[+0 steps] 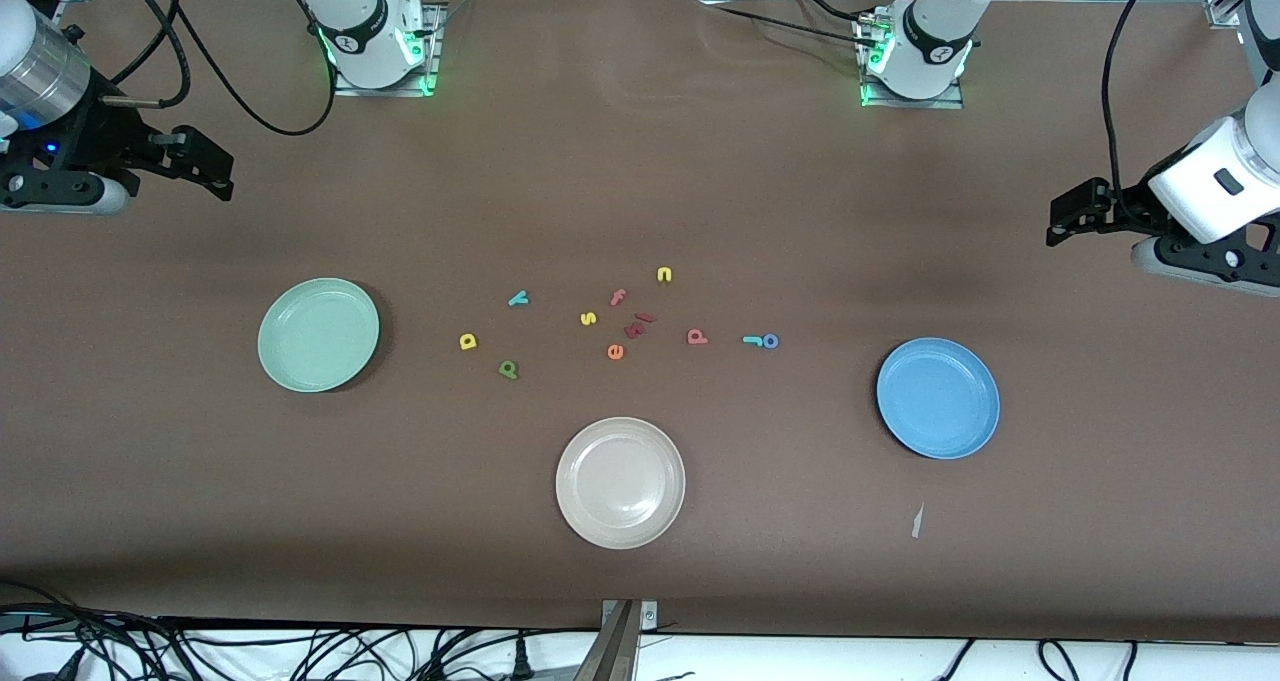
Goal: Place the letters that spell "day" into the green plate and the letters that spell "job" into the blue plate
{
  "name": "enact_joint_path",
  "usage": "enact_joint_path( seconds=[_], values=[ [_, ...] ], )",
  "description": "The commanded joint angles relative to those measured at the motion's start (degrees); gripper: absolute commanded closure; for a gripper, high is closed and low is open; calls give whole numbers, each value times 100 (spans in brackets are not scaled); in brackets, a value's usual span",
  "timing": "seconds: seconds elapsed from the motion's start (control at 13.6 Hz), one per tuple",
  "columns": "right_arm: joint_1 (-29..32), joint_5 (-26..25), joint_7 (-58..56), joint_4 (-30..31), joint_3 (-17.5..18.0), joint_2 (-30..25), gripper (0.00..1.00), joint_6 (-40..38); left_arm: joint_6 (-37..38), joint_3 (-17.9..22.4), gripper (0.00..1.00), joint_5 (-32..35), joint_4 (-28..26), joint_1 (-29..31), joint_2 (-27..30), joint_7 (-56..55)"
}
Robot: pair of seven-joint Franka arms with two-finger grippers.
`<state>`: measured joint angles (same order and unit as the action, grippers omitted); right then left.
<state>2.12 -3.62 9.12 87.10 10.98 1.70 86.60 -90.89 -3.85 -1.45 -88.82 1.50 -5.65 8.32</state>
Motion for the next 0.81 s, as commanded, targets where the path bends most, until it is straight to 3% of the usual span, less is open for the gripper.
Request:
enact_joint_path(
  seconds=[0.0, 0.74],
  values=[
    [8, 19, 37, -106, 141, 6, 0, -38, 19, -29, 0, -119, 49, 52, 3, 135],
    [17, 81, 54, -106, 150, 15, 0, 58, 19, -29, 0, -119, 40, 52, 3, 135]
  ],
)
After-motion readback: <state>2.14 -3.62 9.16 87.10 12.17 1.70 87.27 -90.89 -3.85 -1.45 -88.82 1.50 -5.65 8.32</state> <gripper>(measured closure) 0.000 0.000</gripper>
